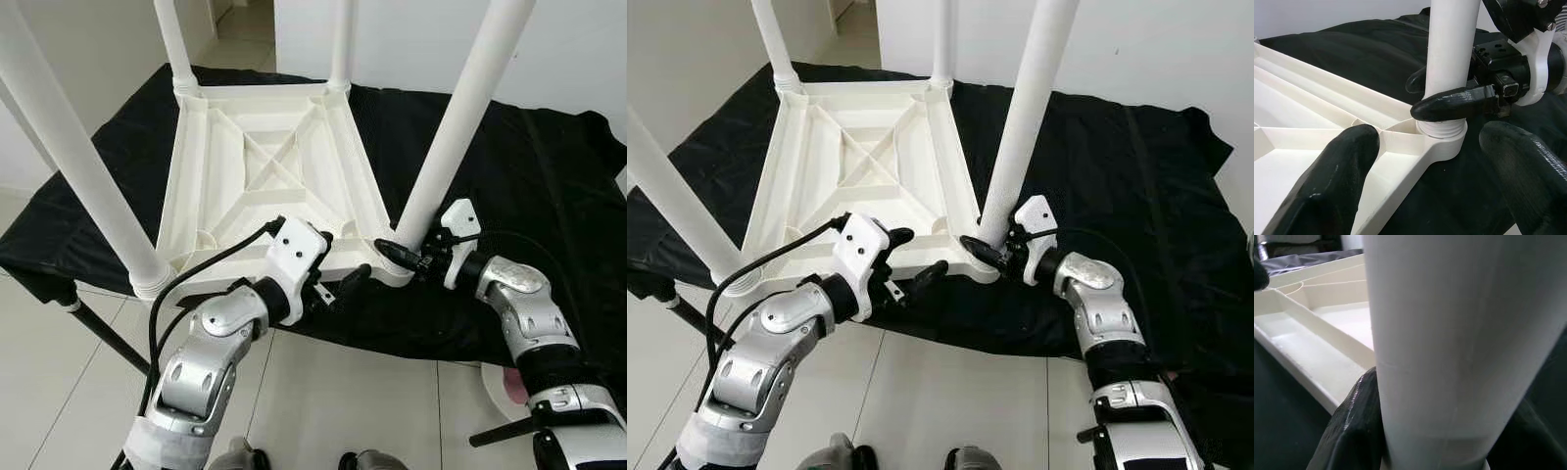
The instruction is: Building children table
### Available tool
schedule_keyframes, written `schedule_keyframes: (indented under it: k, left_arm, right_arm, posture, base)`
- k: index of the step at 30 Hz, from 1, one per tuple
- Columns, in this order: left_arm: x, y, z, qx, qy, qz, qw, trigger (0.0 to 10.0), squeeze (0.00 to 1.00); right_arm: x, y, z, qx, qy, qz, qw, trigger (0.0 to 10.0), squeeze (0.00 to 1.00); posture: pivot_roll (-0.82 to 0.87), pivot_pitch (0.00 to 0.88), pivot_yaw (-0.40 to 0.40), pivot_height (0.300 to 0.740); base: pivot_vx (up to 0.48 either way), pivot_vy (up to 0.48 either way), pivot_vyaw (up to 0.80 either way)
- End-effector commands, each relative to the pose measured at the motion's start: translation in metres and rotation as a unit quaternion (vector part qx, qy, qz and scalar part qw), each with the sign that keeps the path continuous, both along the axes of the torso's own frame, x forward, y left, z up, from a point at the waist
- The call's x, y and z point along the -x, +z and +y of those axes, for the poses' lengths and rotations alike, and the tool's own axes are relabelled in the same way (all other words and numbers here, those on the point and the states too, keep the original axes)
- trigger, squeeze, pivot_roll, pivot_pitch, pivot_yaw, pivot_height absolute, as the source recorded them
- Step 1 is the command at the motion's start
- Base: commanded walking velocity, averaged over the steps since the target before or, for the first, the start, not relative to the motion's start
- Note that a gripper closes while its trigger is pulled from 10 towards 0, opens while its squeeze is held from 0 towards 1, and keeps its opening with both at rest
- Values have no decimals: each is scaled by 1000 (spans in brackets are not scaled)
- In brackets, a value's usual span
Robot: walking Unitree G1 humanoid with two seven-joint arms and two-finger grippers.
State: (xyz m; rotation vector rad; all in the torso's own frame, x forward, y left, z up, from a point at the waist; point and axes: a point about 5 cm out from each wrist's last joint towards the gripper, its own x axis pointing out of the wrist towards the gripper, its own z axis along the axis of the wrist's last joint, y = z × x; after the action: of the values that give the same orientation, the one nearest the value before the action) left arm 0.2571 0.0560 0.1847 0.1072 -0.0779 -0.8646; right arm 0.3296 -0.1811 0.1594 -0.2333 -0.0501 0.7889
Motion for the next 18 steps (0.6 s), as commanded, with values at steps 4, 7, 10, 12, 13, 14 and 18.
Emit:
schedule_keyframes:
  k: [4, 7, 10, 12, 13, 14, 18]
  left_arm:
    - [-2, -4, -1, -5, 20, 5, 1000, 10000, 0]
    - [-2, -4, -1, -3, 19, 5, 1000, 10000, 0]
    - [-1, -4, -3, 0, 17, 7, 1000, 10000, 0]
    - [0, -4, -4, 1, 15, 8, 1000, 10000, 0]
    - [0, -5, -4, 1, 13, 8, 1000, 10000, 0]
    - [0, -5, -5, 0, 12, 8, 1000, 10000, 0]
    - [0, -5, -5, 0, 10, 8, 1000, 10000, 0]
  right_arm:
    - [1, -1, 12, -6, -64, -11, 998, 10000, 0]
    - [5, -1, 17, -14, -83, -18, 996, 10000, 0]
    - [12, 0, 28, -46, -148, -14, 988, 10000, 0]
    - [15, 0, 31, -63, -188, -7, 980, 10000, 0]
    - [20, -1, 36, -68, -221, -10, 973, 10000, 0]
    - [23, 0, 39, -70, -249, -17, 966, 10000, 0]
    - [30, -1, 42, -67, -311, -36, 947, 10000, 0]
  posture:
    - [-89, 79, 11, 740]
    - [-91, 81, 11, 740]
    - [-95, 78, 7, 740]
    - [-98, 78, 5, 740]
    - [-99, 76, 5, 740]
    - [-99, 76, 5, 740]
    - [-104, 68, 6, 740]
  base:
    - [0, 0, 0]
    - [0, 0, 0]
    - [0, 0, 0]
    - [0, 0, 0]
    - [0, 0, 0]
    - [0, 0, 0]
    - [0, 0, 0]
